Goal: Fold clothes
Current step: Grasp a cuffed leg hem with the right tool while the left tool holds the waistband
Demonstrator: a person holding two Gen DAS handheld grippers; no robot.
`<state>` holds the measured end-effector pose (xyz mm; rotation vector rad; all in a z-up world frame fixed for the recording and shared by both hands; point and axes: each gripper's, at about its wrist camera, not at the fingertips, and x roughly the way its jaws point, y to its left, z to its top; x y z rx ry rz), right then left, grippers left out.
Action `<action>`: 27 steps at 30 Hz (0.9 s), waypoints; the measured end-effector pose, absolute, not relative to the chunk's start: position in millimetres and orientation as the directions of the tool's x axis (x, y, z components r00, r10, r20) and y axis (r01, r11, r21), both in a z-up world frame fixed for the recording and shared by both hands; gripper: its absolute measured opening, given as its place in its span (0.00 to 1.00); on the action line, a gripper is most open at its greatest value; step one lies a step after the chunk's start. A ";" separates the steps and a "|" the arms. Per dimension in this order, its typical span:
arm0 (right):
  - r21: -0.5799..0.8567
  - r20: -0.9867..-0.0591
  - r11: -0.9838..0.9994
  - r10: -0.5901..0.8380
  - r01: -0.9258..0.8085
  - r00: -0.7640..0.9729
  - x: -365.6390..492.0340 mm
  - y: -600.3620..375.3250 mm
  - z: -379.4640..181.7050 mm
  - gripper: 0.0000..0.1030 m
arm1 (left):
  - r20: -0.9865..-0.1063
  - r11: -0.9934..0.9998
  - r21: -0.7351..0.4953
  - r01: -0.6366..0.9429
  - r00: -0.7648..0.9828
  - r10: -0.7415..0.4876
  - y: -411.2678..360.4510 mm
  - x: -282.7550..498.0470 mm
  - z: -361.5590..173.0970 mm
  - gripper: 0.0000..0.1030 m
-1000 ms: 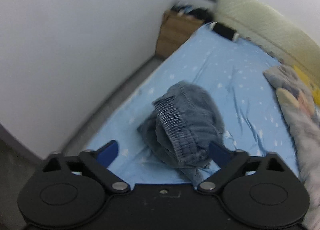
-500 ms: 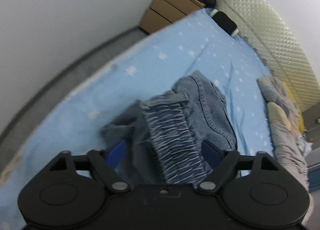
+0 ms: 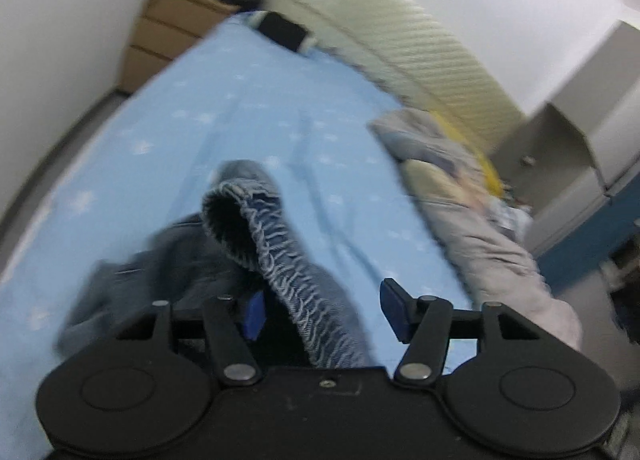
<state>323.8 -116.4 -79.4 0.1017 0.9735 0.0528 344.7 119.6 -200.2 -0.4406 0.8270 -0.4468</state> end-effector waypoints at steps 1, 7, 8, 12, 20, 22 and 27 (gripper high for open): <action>0.119 -0.817 0.993 0.103 -0.009 0.568 336.4 -115.3 -79.2 0.84 | -0.587 0.813 -0.533 0.233 0.590 -0.554 112.0 346.4 -201.4 0.54; 0.266 -0.833 0.958 0.284 -0.107 0.476 414.1 -100.1 -99.0 0.77 | -0.589 0.790 -0.526 0.315 0.536 -0.605 85.9 355.1 -215.7 0.54; 0.279 -0.838 0.952 0.304 -0.124 0.452 424.9 -95.1 -105.3 0.75 | -0.594 0.791 -0.524 0.316 0.529 -0.606 86.0 355.0 -217.8 0.54; 0.314 -0.860 0.935 0.355 -0.168 0.366 464.7 -75.5 -132.2 0.70 | -0.617 0.793 -0.519 0.319 0.503 -0.606 86.4 354.5 -226.2 0.54; 0.365 -0.884 0.903 0.413 -0.229 0.220 485.7 -52.6 -149.2 0.46 | -0.624 0.779 -0.529 0.336 0.469 -0.625 89.9 360.3 -235.2 0.54; 0.318 -0.898 0.893 0.392 -0.318 0.202 481.9 -35.7 -144.1 0.47 | -0.603 0.760 -0.545 0.354 0.465 -0.648 88.5 359.4 -232.8 0.54; 0.296 -0.926 0.881 0.359 -0.368 0.113 489.3 -15.3 -149.5 0.46 | -0.553 0.717 -0.585 0.380 0.459 -0.695 82.9 359.5 -226.6 0.54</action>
